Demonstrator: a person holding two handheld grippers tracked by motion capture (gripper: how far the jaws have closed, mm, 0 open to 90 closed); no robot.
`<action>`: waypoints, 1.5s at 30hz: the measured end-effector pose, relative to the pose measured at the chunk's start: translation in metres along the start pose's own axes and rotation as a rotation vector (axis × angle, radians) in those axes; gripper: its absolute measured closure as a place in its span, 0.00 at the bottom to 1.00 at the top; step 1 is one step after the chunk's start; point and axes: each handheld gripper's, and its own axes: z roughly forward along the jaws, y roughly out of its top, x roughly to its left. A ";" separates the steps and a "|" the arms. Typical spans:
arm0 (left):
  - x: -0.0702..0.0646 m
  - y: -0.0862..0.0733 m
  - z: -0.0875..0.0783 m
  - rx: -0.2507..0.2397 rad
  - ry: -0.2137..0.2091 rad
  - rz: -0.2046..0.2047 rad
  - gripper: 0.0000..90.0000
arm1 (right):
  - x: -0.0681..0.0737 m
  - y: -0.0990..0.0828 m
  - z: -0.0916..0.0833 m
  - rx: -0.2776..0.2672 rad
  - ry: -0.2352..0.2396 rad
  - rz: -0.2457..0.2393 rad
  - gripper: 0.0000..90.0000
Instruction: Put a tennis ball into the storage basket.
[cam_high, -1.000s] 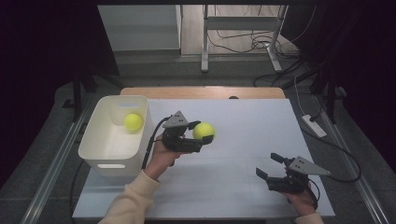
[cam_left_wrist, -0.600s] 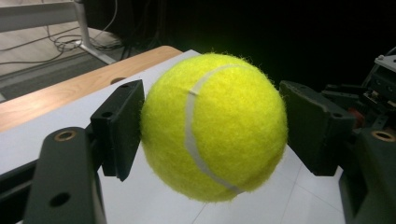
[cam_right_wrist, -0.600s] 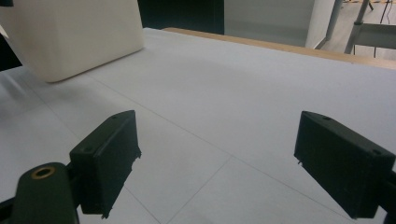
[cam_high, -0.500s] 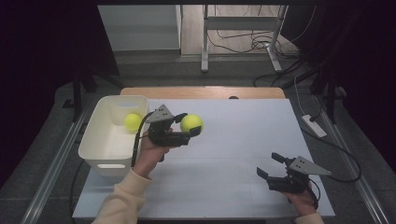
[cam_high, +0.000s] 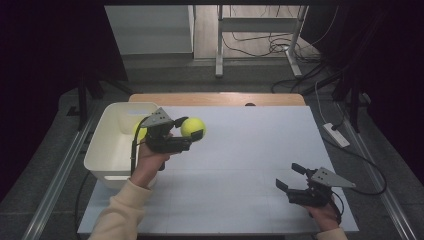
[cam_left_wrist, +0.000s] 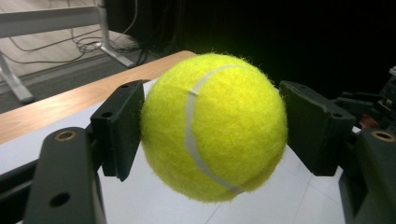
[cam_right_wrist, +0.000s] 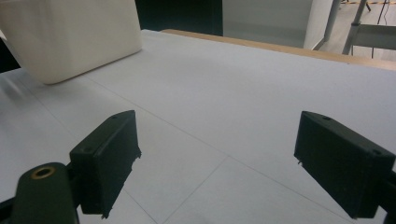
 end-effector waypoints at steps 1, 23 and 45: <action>0.002 0.000 -0.002 -0.002 0.000 -0.008 0.30 | 0.000 0.000 0.000 0.000 -0.001 0.001 0.15; 0.017 0.001 -0.027 -0.009 0.077 -0.011 0.30 | 0.001 -0.001 0.001 0.005 0.002 -0.009 0.15; 0.034 0.000 -0.042 -0.007 0.148 -0.044 0.30 | 0.002 -0.001 0.001 0.007 0.005 -0.008 0.15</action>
